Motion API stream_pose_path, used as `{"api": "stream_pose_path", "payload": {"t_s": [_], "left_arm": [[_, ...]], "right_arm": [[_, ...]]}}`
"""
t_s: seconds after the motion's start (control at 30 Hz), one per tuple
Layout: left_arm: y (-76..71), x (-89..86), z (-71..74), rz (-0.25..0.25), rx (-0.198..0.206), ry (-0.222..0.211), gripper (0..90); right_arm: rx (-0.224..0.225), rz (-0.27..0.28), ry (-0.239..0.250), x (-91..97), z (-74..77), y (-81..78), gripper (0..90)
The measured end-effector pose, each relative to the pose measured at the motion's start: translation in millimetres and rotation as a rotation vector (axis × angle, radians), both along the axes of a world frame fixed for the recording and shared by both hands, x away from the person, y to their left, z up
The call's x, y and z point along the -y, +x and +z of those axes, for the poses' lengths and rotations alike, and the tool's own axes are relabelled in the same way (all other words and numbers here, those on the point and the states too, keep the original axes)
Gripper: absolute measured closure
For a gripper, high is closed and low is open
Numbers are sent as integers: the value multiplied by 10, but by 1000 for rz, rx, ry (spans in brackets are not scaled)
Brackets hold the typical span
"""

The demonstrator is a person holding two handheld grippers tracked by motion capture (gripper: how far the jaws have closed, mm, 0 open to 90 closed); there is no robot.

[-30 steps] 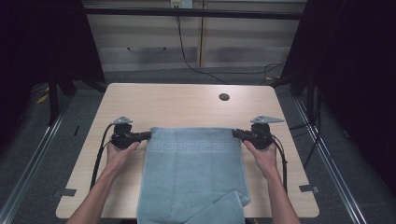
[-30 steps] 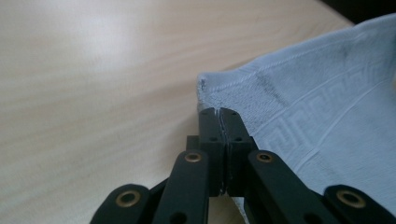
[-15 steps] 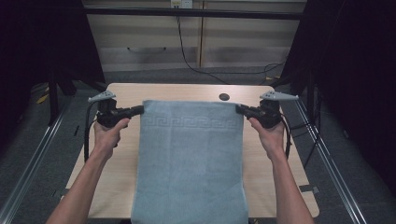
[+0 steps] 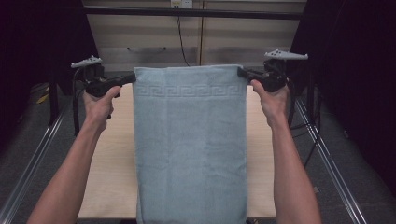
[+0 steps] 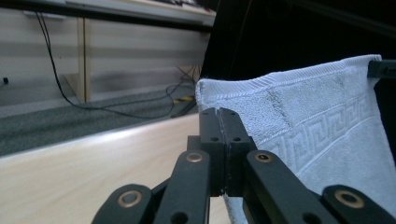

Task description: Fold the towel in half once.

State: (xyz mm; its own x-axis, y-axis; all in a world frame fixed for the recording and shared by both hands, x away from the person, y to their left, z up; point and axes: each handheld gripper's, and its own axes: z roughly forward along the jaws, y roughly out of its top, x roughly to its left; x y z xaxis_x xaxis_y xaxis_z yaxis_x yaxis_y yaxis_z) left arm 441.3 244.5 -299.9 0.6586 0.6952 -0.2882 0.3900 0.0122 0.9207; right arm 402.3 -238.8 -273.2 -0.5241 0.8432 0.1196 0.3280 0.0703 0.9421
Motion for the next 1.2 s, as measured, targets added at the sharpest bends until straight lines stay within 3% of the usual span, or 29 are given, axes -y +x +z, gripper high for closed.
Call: {"api": "stream_pose_path", "payload": {"t_s": [0.03,0.1,0.23,0.43,0.57,0.73,0.87,0.93,1.0,1.1,1.13,1.17,1.2], "left_arm": [[-12,-8,39,1,8,-12,896],[-67,-30,79,-5,26,5,896],[-266,-50,5,-48,50,21,896],[-615,-54,-251,-102,41,23,896],[-964,-61,-419,-166,48,40,896],[-1425,-116,-550,-211,55,38,896],[-1749,-142,-773,-243,8,60,896],[-1882,-152,-894,-259,-17,44,896],[-1988,-125,-1035,-274,-47,63,896],[-2119,-31,-1306,-319,-112,140,896],[-2155,4,-1435,-331,-159,138,896],[-2171,26,-1525,-337,-168,168,896],[-2173,45,-1611,-336,-186,185,896]], "right_arm": [[14,3,3,-12,60,10,857],[33,18,20,-36,126,-16,858],[36,55,-4,-76,35,-168,858],[29,113,10,-67,-267,-589,857],[24,146,12,-40,-426,-894,858],[26,188,27,20,-567,-1337,858],[-18,215,14,22,-780,-1667,857],[-50,222,18,28,-924,-1812,857],[-92,233,22,20,-1096,-1940,857],[-189,268,37,-41,-1431,-2084,857],[-220,274,17,-78,-1526,-2110,857],[-260,280,-32,-142,-1673,-2154,857],[-295,295,-32,-175,-1783,-2180,857]]}}
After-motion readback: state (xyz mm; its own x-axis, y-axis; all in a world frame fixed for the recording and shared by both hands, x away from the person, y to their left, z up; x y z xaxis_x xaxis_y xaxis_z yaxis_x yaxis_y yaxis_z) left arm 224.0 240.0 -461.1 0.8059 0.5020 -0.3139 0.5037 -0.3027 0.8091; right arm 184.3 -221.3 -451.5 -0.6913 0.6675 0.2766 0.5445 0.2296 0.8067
